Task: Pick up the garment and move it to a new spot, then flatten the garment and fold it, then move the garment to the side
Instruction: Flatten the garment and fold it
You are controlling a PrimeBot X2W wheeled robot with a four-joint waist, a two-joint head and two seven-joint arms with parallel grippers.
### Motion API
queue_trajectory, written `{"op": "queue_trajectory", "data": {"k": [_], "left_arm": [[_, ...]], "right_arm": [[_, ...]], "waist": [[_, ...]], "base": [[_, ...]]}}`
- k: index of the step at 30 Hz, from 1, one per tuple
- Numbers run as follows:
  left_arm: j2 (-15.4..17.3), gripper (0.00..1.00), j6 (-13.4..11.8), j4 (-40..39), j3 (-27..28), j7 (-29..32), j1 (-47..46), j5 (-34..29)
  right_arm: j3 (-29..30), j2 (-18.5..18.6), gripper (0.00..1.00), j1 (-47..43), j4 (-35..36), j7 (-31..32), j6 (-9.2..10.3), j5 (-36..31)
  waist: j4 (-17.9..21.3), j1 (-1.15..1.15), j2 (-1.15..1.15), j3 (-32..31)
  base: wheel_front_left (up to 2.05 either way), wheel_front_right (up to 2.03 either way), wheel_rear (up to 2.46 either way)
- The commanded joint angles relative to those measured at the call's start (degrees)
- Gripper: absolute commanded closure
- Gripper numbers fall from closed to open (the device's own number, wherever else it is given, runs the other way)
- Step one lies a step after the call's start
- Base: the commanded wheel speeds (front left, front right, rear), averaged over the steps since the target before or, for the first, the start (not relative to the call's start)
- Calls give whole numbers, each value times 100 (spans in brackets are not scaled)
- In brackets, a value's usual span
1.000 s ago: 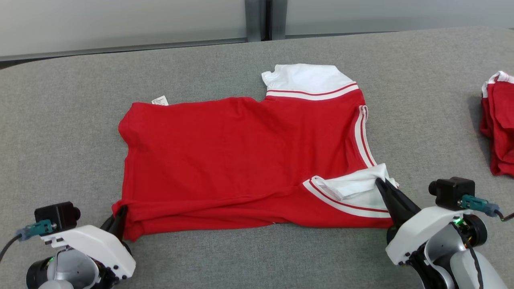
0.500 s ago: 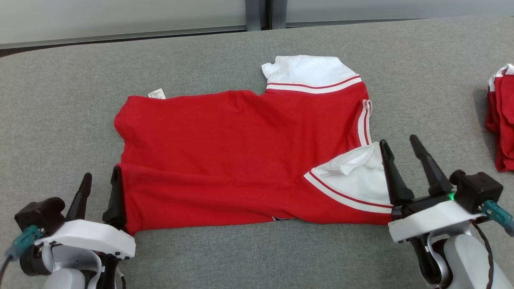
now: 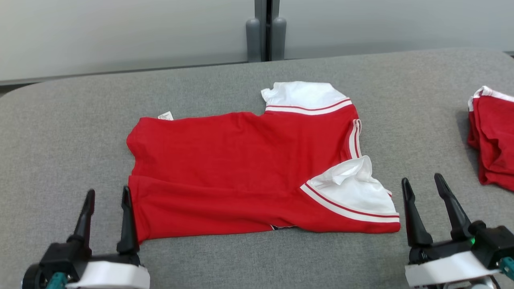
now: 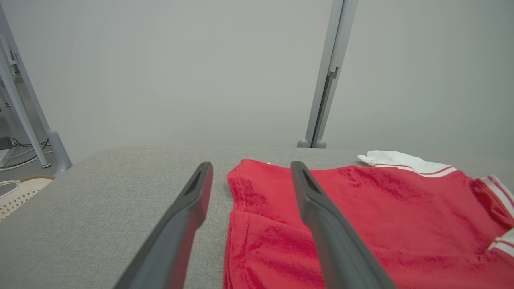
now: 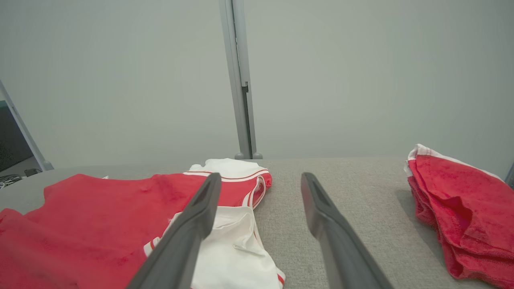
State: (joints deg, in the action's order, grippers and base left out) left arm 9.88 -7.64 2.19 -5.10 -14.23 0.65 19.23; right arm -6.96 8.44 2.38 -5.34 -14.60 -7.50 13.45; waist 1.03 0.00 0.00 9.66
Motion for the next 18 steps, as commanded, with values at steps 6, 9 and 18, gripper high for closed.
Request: {"op": "queue_trajectory", "data": {"k": [6, 9, 18], "left_arm": [[67, 0, -18, 129, -148, -49, 504, -198], [66, 0, 1, 201, -169, -58, 523, -181], [115, 0, 41, 365, -202, -59, 408, -140]], "right_arm": [[37, -71, 0, -554, 292, 239, 3, -191], [50, -101, 0, -597, 347, 299, 3, -202], [34, -99, 0, -650, 338, 325, 3, -203]], "waist": [[79, 0, 0, -354], [72, 0, 0, -383], [33, 0, 0, -406]], "base": [[0, 0, 0], [0, 0, 0], [0, 0, 0]]}}
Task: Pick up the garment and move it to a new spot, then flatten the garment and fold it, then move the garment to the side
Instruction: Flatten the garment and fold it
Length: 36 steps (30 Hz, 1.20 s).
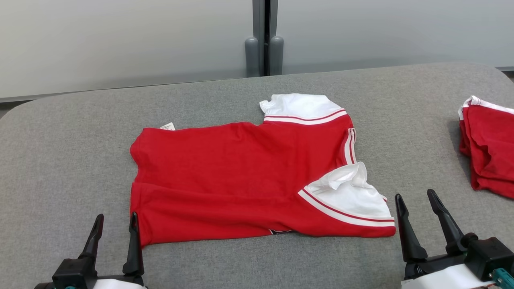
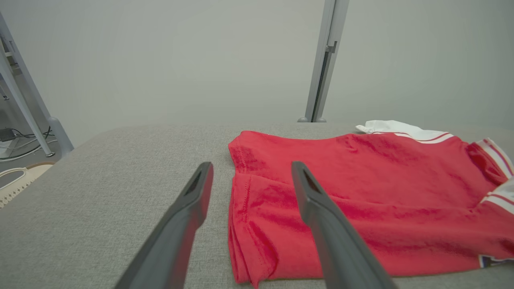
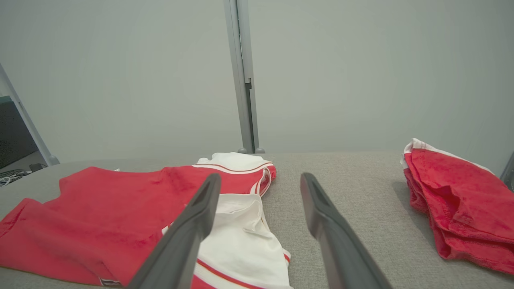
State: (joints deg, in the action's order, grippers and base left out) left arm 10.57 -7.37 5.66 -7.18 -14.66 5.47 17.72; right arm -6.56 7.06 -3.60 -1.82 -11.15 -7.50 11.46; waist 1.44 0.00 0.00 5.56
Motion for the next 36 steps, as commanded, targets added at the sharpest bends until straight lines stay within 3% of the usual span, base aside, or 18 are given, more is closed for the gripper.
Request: {"op": "queue_trajectory", "data": {"k": [1, 9, 22, 23, 24, 25, 26, 27, 28, 29, 30, 36], "left_arm": [[51, 0, 20, 35, 2, -18, -94, 15], [-12, 0, 232, 570, -185, 205, -306, 158], [-247, 0, 780, 2386, -12, 358, -997, 952], [-263, 8, 831, 2471, 2, 358, -1035, 1012], [-258, 27, 876, 2547, -16, 383, -1069, 1017], [-252, 64, 898, 2606, -33, 387, -1103, 1034], [-244, 92, 928, 2660, -51, 399, -1120, 1044], [-235, 100, 951, 2708, -64, 400, -1137, 1053], [-229, 100, 974, 2745, -77, 395, -1149, 1063], [-217, 100, 980, 2769, -88, 387, -1150, 1052], [-205, 100, 969, 2774, -81, 361, -1144, 1035], [-23, 100, 979, 2534, -3, 305, -980, 1076]], "right_arm": [[-1, 45, 0, -42, -24, -24, 3, -12], [1, 52, 0, 88, -327, 28, 3, 31], [-205, -53, 0, 808, -2395, -102, 3, 395], [-253, -68, 0, 890, -2538, -112, 3, 435], [-288, -78, 0, 983, -2664, -130, 3, 468], [-338, -84, 0, 1043, -2822, -100, 3, 505], [-393, -90, 0, 1091, -2937, -103, 3, 546], [-428, -90, 15, 1154, -3033, -127, 3, 577], [-438, -88, 61, 1194, -3116, -139, 3, 631], [-466, -90, 76, 1237, -3176, -157, 3, 672], [-490, -87, 100, 1275, -3215, -179, 3, 726], [-501, 80, 100, 1243, -3099, -274, 10, 996]], "waist": [[-11, 0, 0, 8], [-67, 0, 0, 175], [-44, 0, 0, 666], [-49, 0, 0, 687], [-61, 0, 0, 706], [-74, 0, 0, 719], [-86, 0, 0, 733], [-95, 0, 0, 744], [-106, 0, 0, 757], [-114, 0, 0, 772], [-122, 0, 0, 778], [-230, 0, 0, 748]], "base": [[0, 0, 0], [0, 0, 0], [0, 0, 0], [0, 0, 0], [0, 0, 0], [0, 0, 0], [0, 0, 0], [0, 0, 0], [0, 0, 0], [0, 0, 0], [0, 0, 0], [0, 0, 0]]}}
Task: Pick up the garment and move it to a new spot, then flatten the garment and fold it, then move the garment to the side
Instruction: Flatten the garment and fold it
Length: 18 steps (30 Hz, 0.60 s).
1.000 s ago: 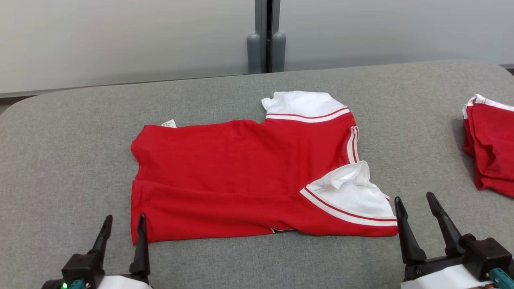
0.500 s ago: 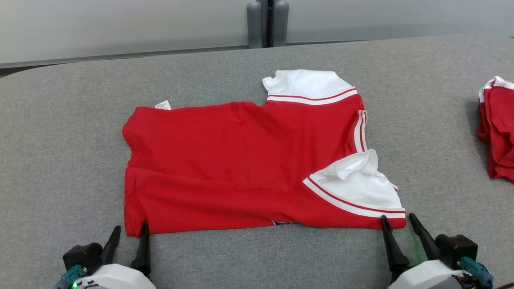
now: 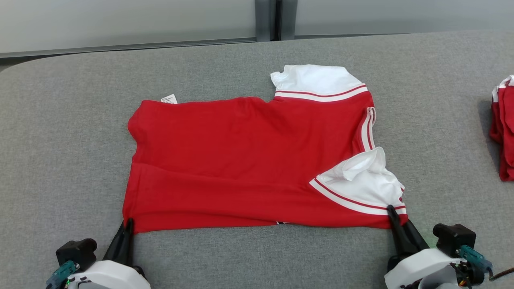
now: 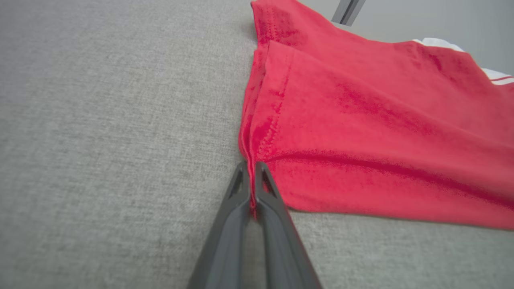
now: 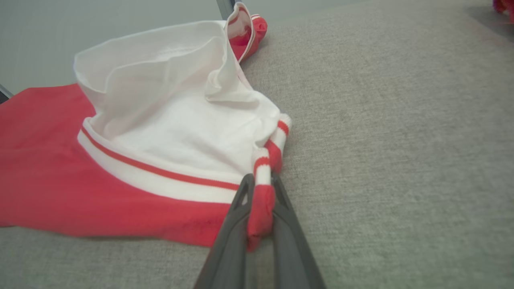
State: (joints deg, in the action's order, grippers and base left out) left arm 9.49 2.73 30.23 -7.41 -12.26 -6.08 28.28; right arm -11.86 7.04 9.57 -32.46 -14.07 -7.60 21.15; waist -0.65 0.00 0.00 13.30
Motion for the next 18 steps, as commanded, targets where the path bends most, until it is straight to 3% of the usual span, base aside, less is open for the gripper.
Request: {"op": "queue_trajectory", "data": {"k": [1, 12, 18], "left_arm": [[111, 100, -25, -9, 19, 95, 228, 29], [518, 100, -148, -1299, 80, 969, 1055, 229], [697, 100, -341, -2040, 121, 1783, 1784, 486]], "right_arm": [[41, 114, 100, -134, 29, 8, 20, 68], [250, 279, 100, -1160, 1195, 549, 19, 279], [437, 212, 100, -2075, 2022, 1119, 19, 174]], "waist": [[-41, 0, 0, -51], [-156, 0, 0, -468], [-218, 0, 0, -735]], "base": [[0, 0, 0], [0, 0, 0], [0, 0, 0]]}}
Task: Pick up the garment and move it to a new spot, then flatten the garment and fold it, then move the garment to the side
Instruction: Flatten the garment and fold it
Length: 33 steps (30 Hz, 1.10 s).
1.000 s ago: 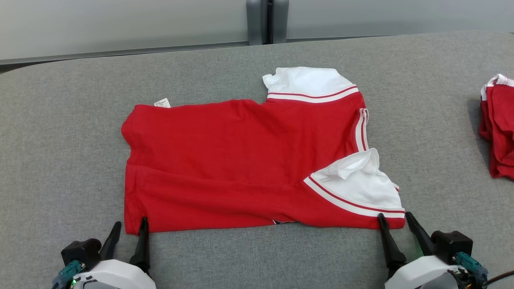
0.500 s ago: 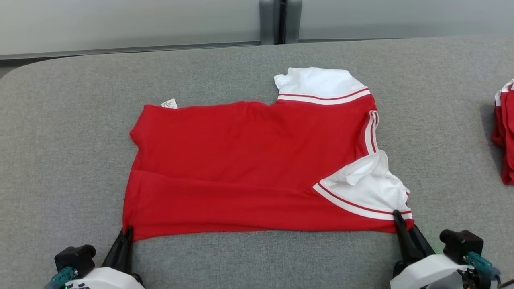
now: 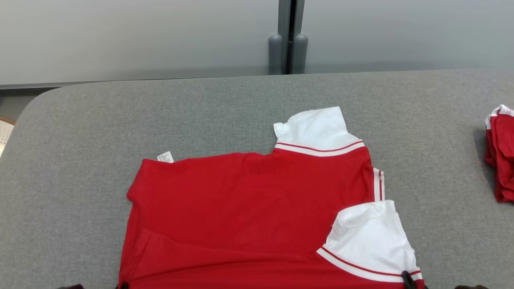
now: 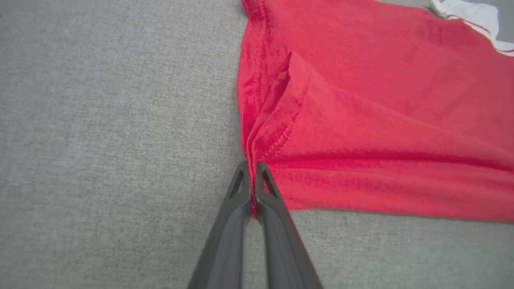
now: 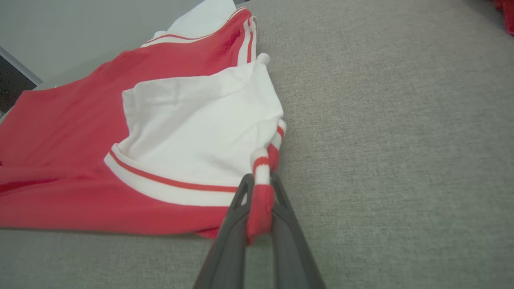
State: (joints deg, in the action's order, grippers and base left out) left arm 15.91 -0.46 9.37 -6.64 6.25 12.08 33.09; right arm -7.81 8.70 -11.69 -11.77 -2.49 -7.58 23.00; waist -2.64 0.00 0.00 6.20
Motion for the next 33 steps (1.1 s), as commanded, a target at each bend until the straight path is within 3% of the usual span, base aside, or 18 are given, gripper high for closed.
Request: {"op": "queue_trajectory", "data": {"k": [1, 4, 5, 6, 7, 8, 9, 16, 21, 28, 33], "left_arm": [[65, 100, -57, -44, 49, 48, 72, 49], [62, 100, -135, -235, 21, 255, 252, 114], [50, 76, -155, -255, 6, 285, 283, 117], [42, 18, -187, -246, -14, 313, 300, 97], [26, 0, -212, -233, -24, 308, 285, 74], [11, 0, -265, -224, -10, 228, 256, 23], [-15, 0, -319, -221, 2, 137, 222, -31], [-246, 0, -646, -526, 33, -1004, -116, -557], [-278, 0, -758, -764, -88, -1563, -397, -962], [-210, 0, -879, -863, -176, -1520, -542, -1142], [-218, 0, -777, -634, -205, -1320, -818, -994]], "right_arm": [[56, 34, 100, -82, 54, 40, 17, -45], [80, -30, 100, -346, 289, 212, 16, -85], [61, -47, 100, -399, 336, 259, 16, -95], [52, -66, 71, -435, 386, 306, 16, -113], [47, -80, 35, -436, 414, 330, 16, -134], [42, -83, 4, -429, 441, 344, 15, -172], [49, -82, 0, -388, 494, 281, 15, -223], [270, -110, 0, 20, 1063, -263, 14, -759], [353, -78, 0, 199, 1463, -223, 14, -992], [379, -96, 0, 222, 1762, -53, 14, -1054], [402, -141, 0, 268, 1810, -15, 14, -1006]], "waist": [[-22, 0, 0, -55], [-30, 0, 0, -95], [-30, 0, 0, -104], [-28, 0, 0, -110], [-21, 0, 0, -119], [-13, 0, 0, -134], [-5, 0, 0, -141], [50, 0, 0, -173], [64, 0, 0, -259], [124, 0, 0, -225], [120, 0, 0, -88]], "base": [[0, 0, 0], [0, 0, 0], [0, 0, 0], [0, 0, 0], [0, 0, 0], [0, 0, 0], [0, 0, 0], [0, 0, 0], [0, 0, 0], [0, 0, 0], [0, 0, 0]]}}
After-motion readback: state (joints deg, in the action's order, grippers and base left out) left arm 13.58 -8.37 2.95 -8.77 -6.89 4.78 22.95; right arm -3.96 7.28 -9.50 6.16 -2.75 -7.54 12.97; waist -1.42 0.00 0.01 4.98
